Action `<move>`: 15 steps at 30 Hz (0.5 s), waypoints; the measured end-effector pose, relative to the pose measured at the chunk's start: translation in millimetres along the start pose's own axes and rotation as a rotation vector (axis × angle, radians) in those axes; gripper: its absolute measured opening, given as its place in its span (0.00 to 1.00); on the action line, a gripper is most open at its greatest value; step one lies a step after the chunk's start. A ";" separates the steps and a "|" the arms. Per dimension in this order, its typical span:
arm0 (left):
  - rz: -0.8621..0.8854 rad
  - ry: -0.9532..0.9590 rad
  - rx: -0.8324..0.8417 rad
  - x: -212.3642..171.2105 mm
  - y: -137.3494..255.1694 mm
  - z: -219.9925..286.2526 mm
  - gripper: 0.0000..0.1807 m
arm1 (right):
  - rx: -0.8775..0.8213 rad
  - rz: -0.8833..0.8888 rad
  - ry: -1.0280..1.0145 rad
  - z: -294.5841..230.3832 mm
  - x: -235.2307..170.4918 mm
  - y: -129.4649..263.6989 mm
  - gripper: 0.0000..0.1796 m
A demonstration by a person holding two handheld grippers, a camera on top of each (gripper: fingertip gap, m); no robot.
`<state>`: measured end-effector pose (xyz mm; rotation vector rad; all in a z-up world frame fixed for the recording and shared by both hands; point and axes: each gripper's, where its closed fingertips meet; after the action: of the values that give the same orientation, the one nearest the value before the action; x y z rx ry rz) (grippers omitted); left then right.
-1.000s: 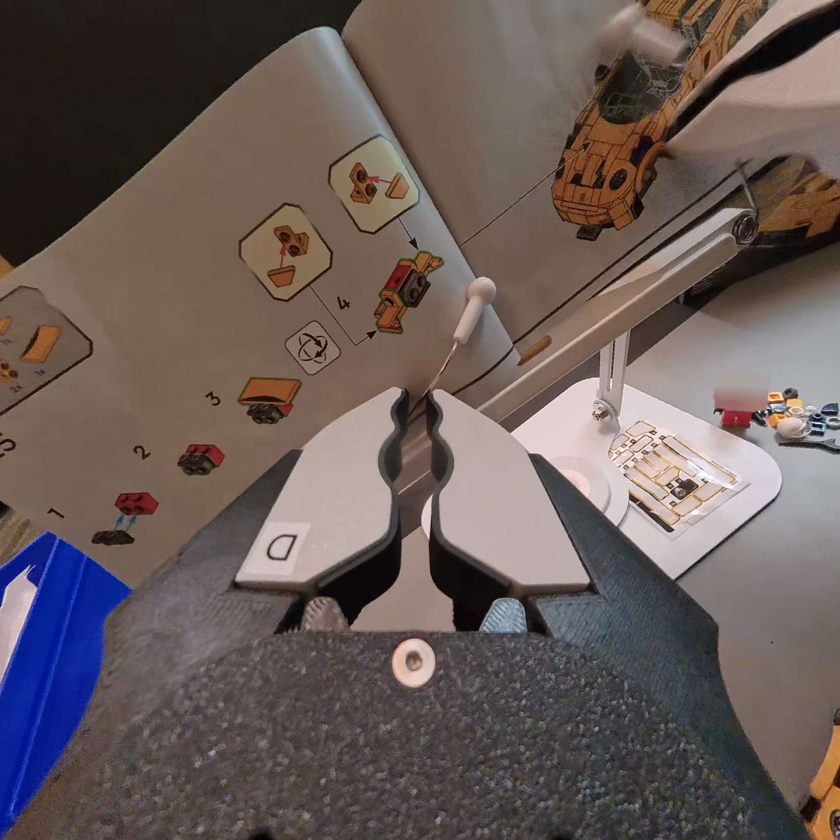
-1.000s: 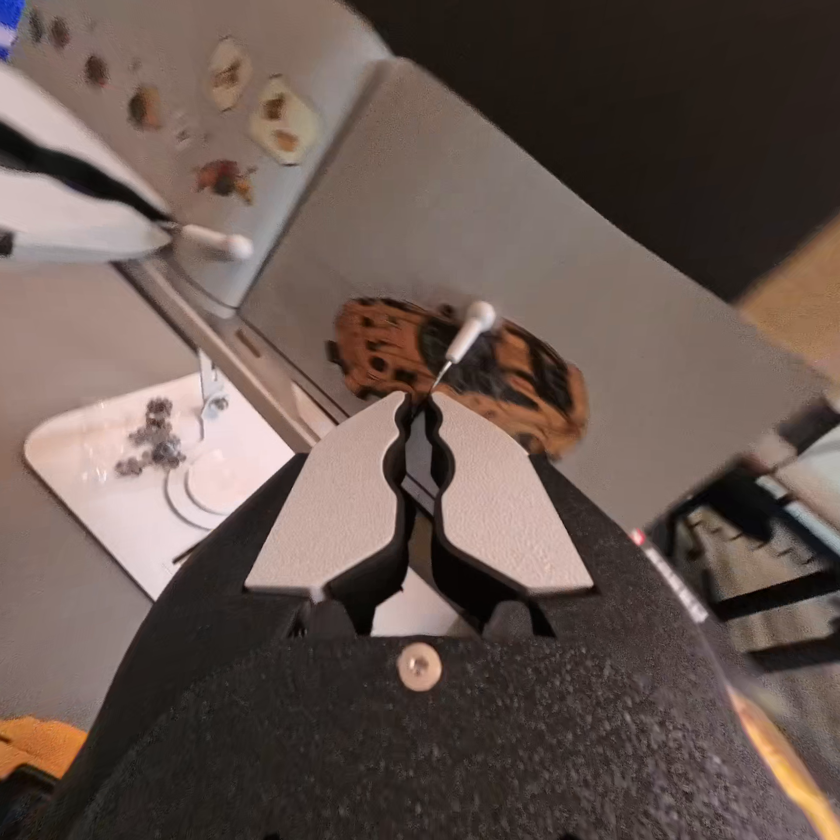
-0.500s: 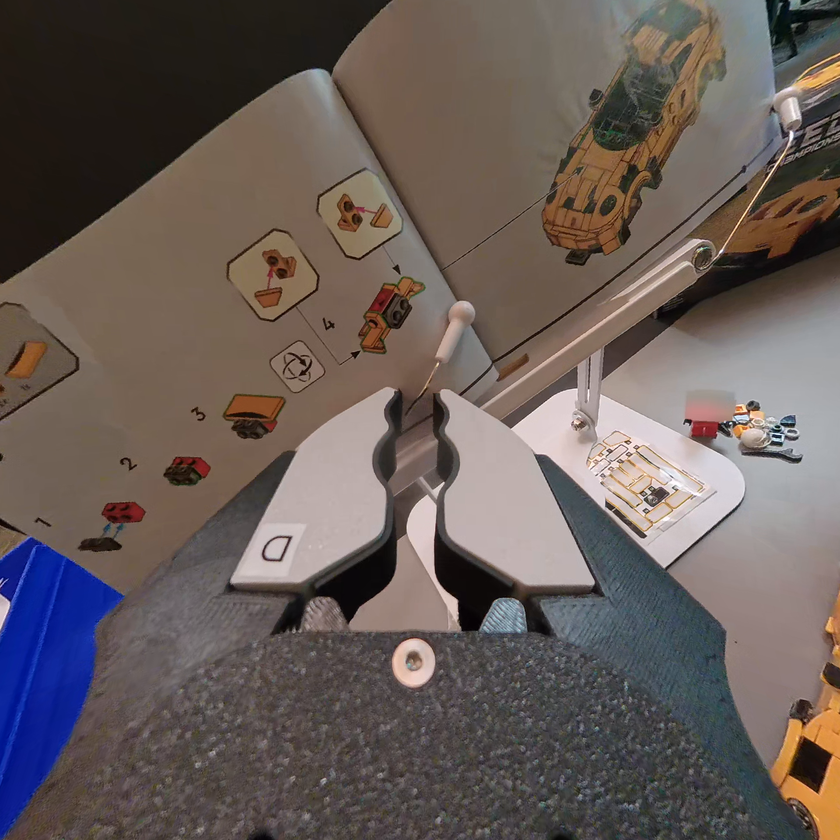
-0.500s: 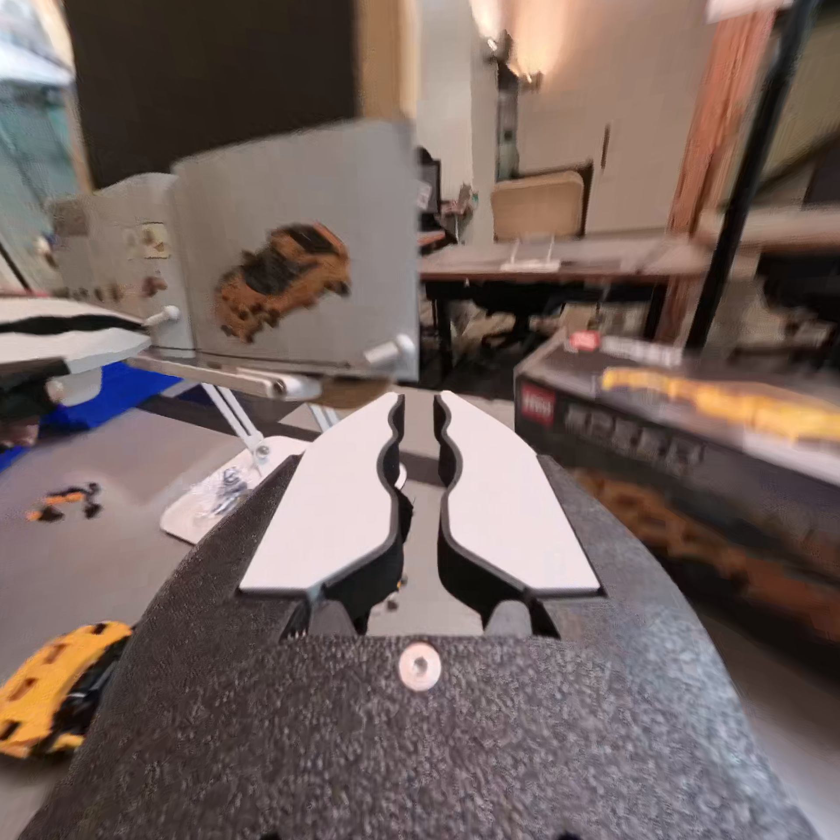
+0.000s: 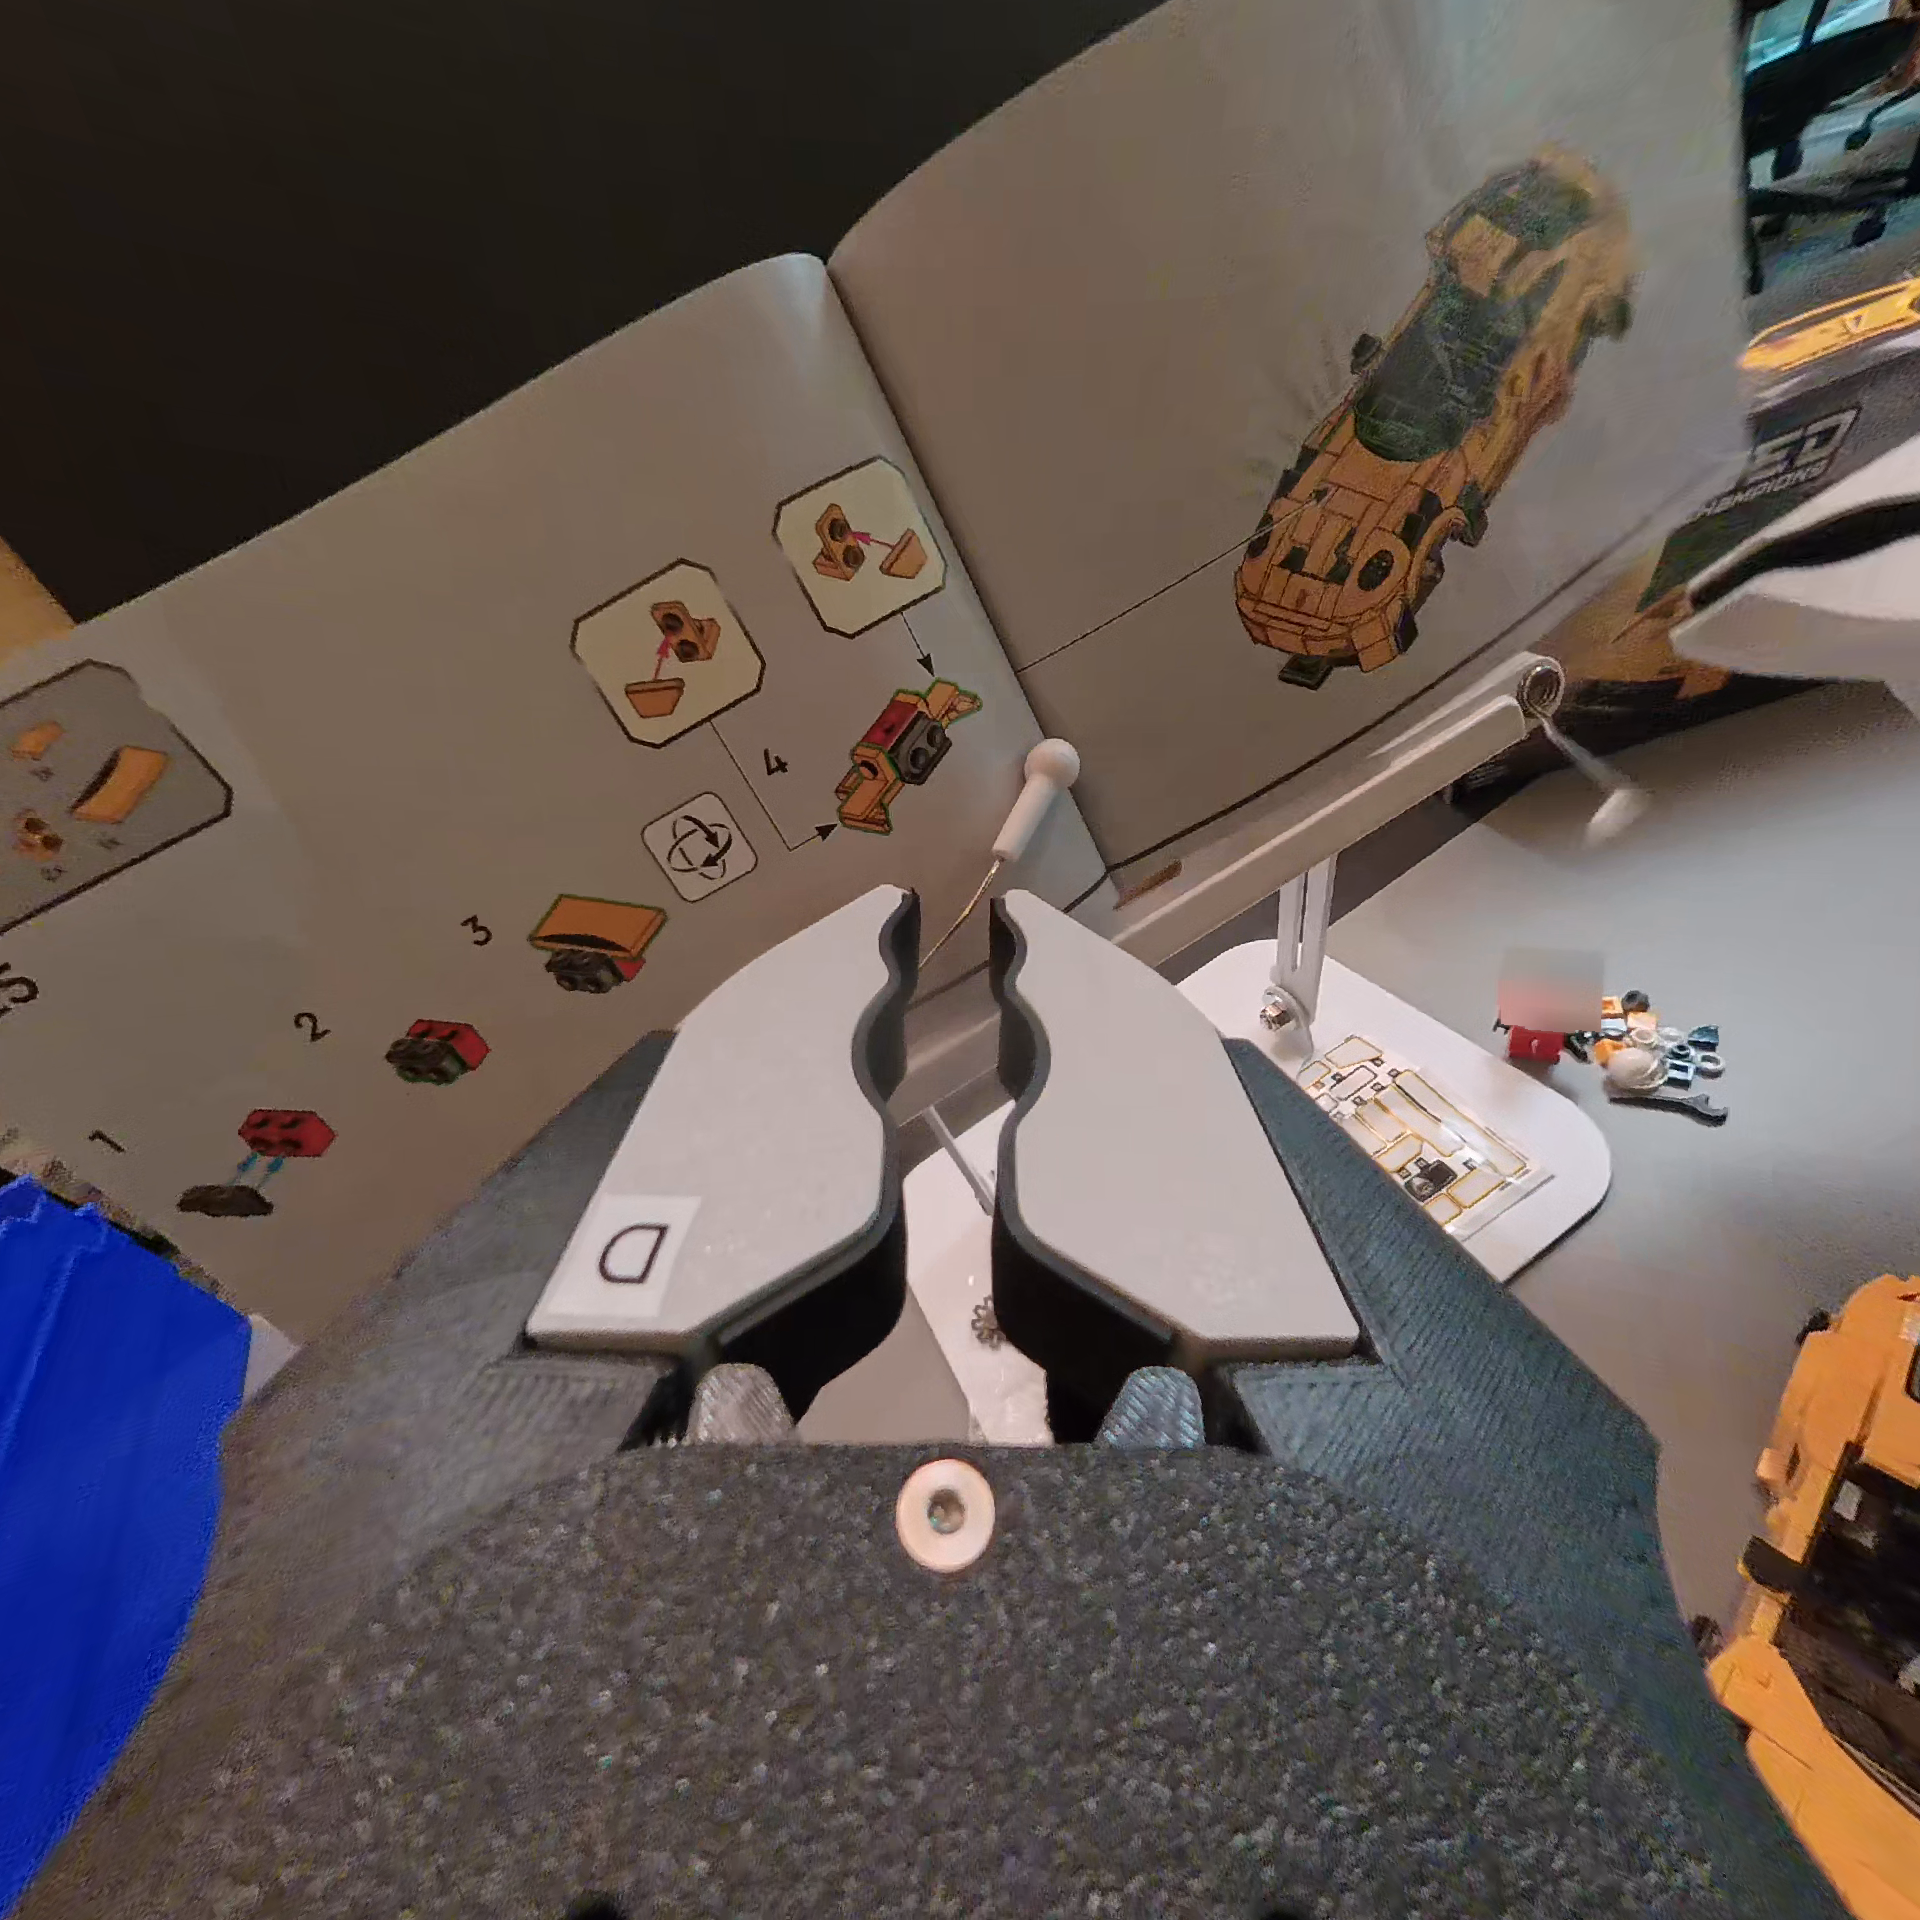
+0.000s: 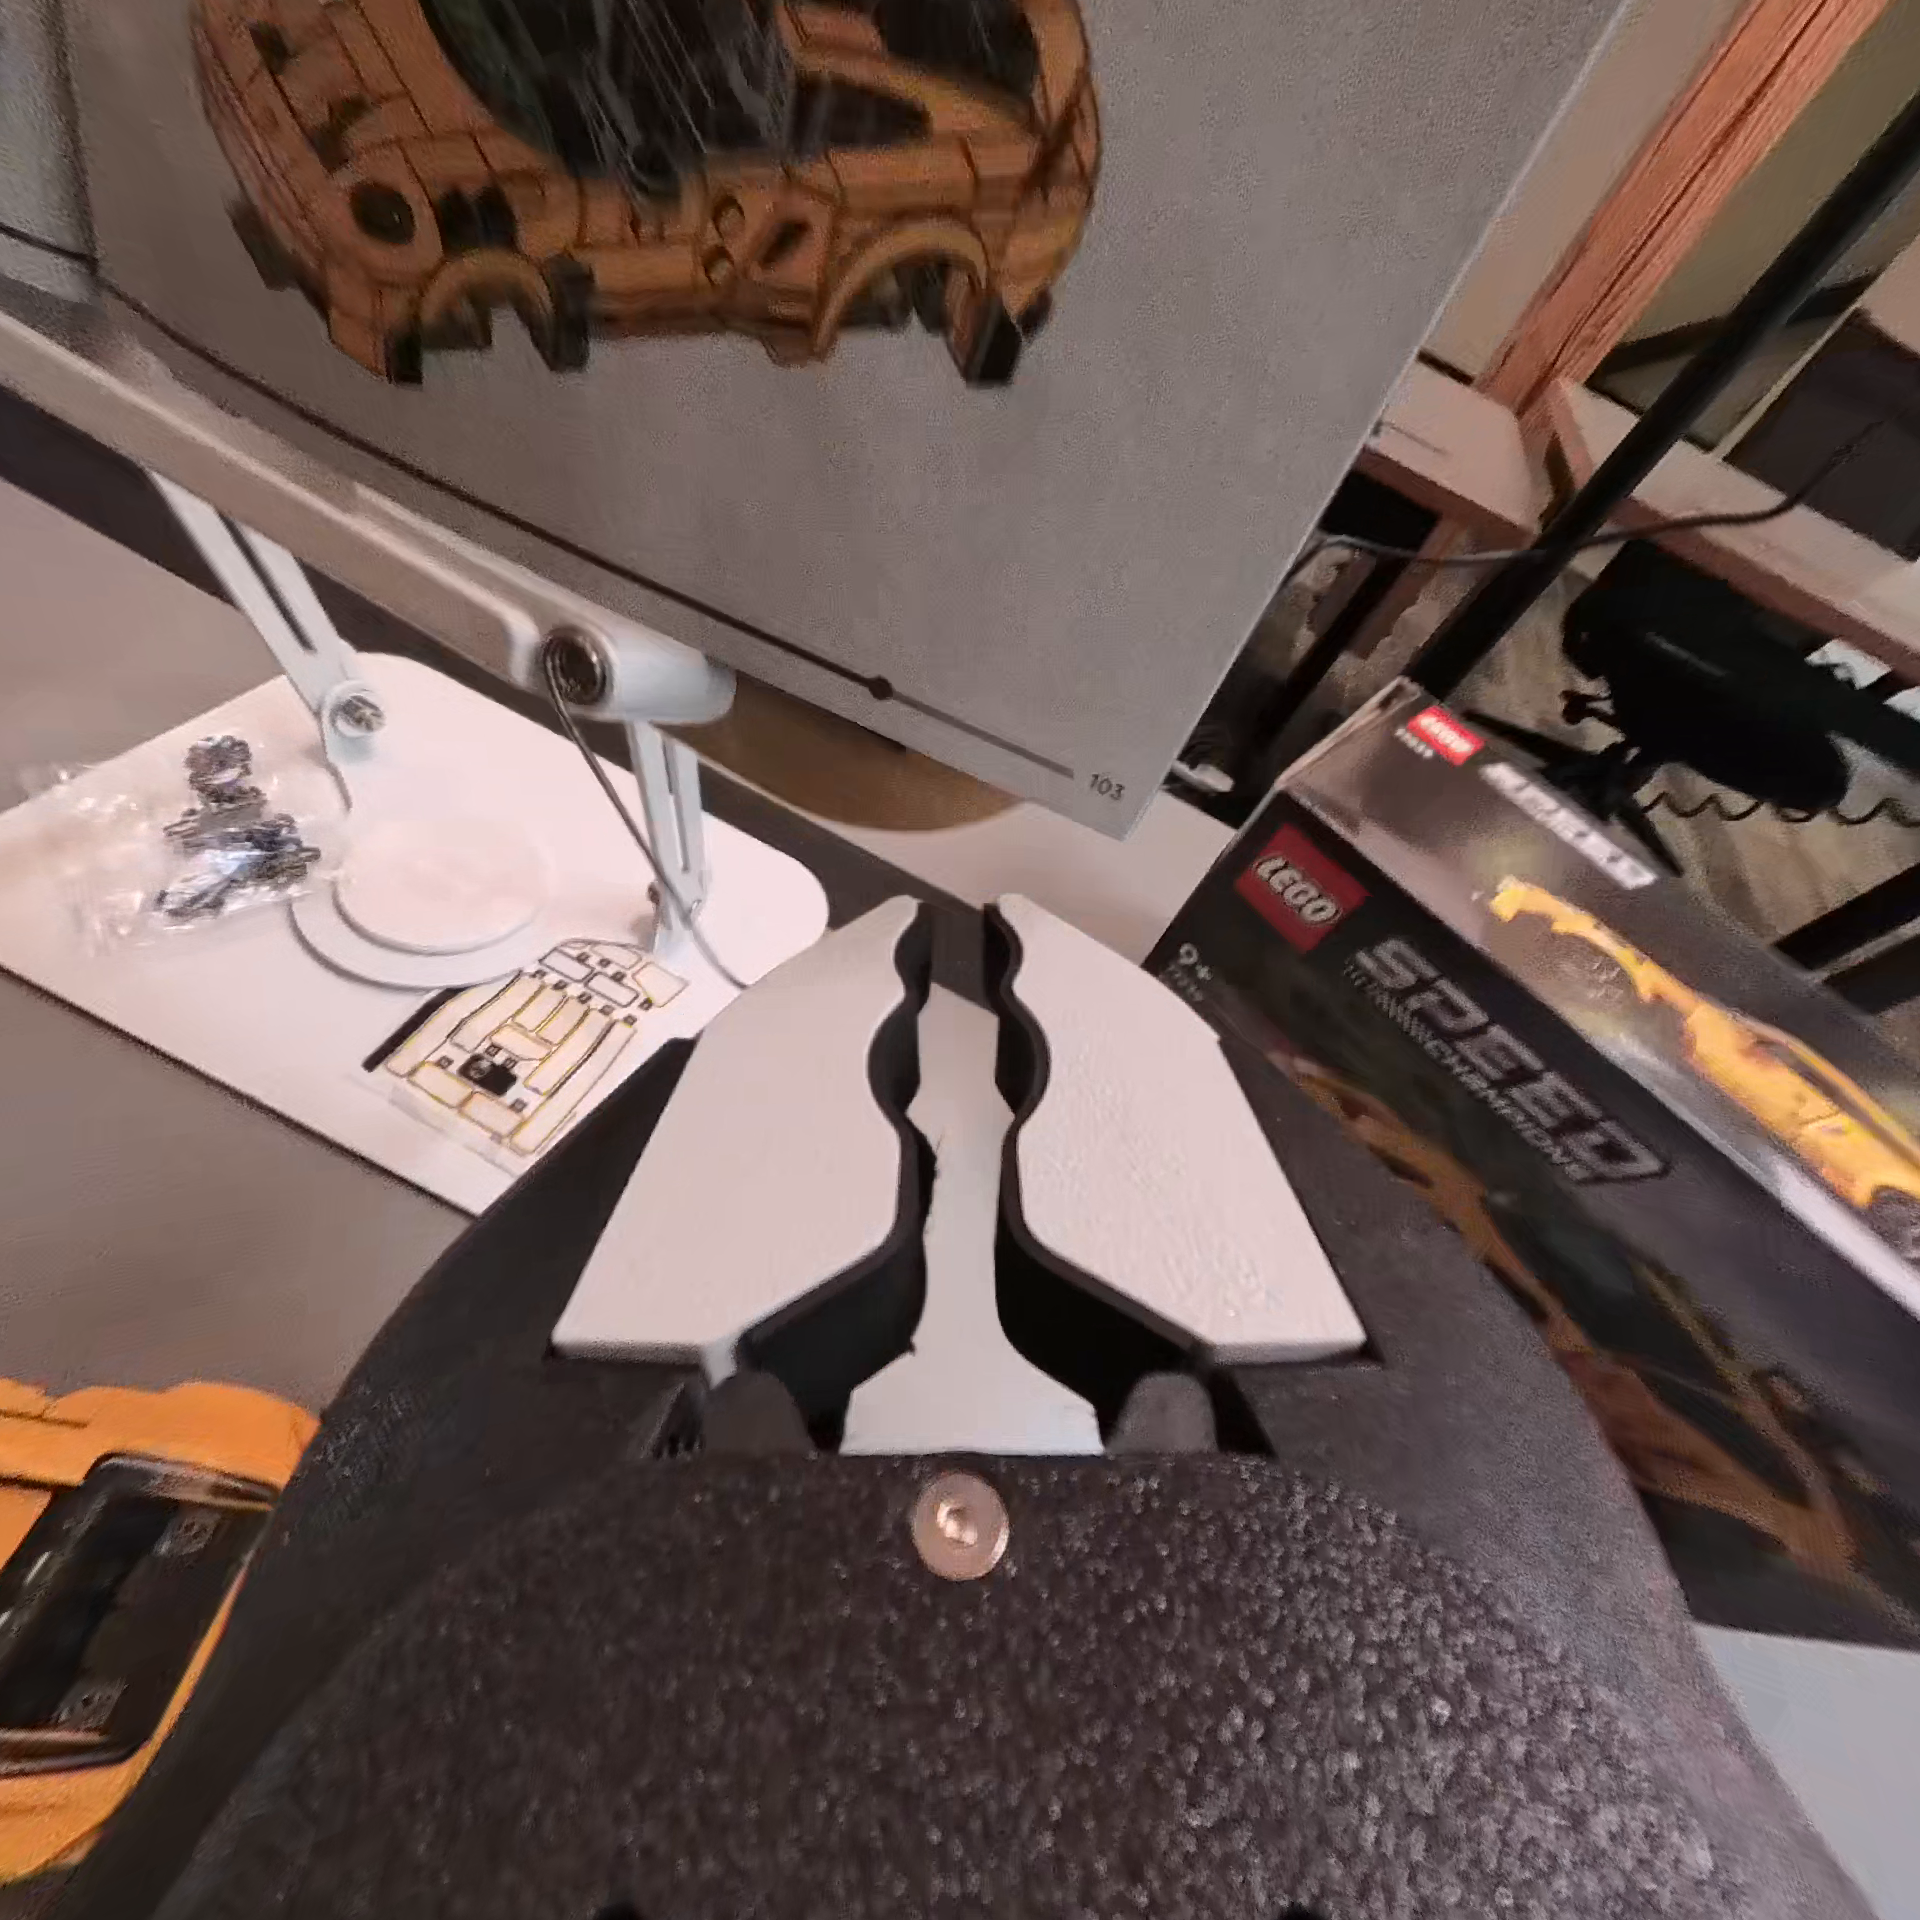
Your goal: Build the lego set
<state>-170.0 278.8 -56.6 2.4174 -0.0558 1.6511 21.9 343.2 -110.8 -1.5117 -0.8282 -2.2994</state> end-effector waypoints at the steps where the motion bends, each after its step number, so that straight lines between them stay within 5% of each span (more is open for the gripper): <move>1: 0.002 0.003 0.001 0.4 0.4 -0.3 0.07 | 0.001 0.021 -0.018 1.0 0.9 3.7 0.07; 9: 0.001 -0.006 -0.009 1.1 0.7 2.8 0.08 | -0.020 0.234 -0.089 33.2 75.1 35.1 0.25; 15: 0.056 -0.039 -0.106 18.2 -8.9 25.4 0.10 | -0.079 0.171 -0.131 44.4 57.9 41.8 0.22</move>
<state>-138.6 284.1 -50.0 2.3890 -0.2135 1.5820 52.2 341.0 -32.3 -1.7111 -0.6185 -2.1516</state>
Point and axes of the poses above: each gripper's, where its closed fingertips meet, y back along the fingers, x out of its top, z = x × y across the jaws, and after that the axes turned 1 degree about -x, right-handed
